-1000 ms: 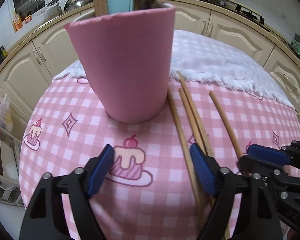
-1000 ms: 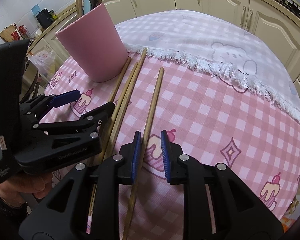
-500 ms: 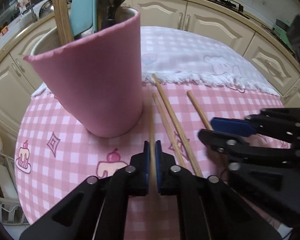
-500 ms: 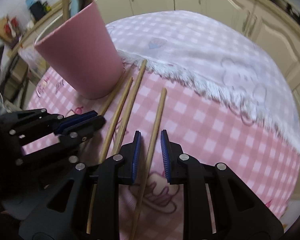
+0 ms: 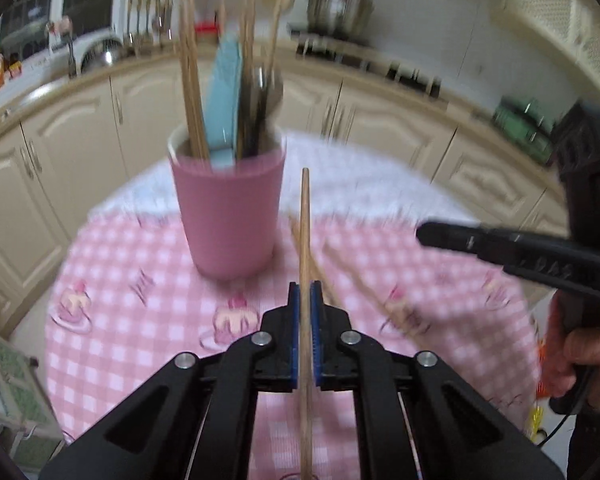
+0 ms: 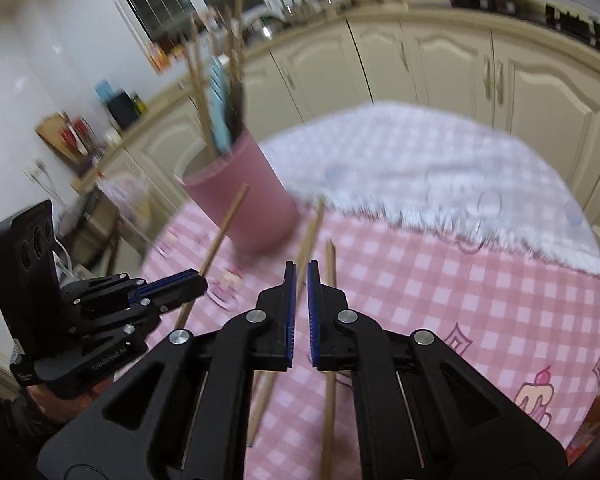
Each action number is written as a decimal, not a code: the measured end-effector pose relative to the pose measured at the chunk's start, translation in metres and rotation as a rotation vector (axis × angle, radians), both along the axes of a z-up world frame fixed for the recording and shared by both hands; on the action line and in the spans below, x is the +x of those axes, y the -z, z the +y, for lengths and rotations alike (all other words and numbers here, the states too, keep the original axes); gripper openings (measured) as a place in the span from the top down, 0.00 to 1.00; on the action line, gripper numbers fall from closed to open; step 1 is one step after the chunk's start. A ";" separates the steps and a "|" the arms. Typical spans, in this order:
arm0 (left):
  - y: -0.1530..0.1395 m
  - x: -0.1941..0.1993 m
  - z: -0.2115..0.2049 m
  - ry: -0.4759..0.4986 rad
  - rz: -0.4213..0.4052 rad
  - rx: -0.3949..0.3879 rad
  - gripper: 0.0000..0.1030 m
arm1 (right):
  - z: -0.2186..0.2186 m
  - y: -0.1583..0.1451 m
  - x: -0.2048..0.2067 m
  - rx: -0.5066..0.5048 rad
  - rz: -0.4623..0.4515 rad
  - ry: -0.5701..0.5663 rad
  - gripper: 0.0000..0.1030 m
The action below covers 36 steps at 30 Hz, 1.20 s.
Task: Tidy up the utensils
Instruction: 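Close the left tool on a chopstick and lift both chopsticks upright, then carry both chopsticks over the pink cup and lower them toward it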
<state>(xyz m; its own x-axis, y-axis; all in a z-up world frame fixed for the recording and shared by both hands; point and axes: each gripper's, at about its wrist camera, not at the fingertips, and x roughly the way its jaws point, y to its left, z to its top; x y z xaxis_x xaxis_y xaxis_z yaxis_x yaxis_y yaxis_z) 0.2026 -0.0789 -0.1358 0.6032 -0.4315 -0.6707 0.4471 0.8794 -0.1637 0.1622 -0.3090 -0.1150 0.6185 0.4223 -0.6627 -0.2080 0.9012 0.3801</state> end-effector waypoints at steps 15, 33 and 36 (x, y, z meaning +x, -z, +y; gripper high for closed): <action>-0.020 -0.003 0.020 -0.078 -0.075 -0.041 0.95 | 0.061 0.066 0.045 -0.474 0.236 -0.083 0.81; -0.069 0.001 0.040 -0.135 -0.240 -0.148 0.95 | -0.003 -0.013 0.009 0.030 -0.064 0.010 0.94; -0.078 -0.002 0.039 -0.131 -0.257 -0.158 0.95 | -0.005 -0.034 0.008 0.067 -0.141 0.029 0.94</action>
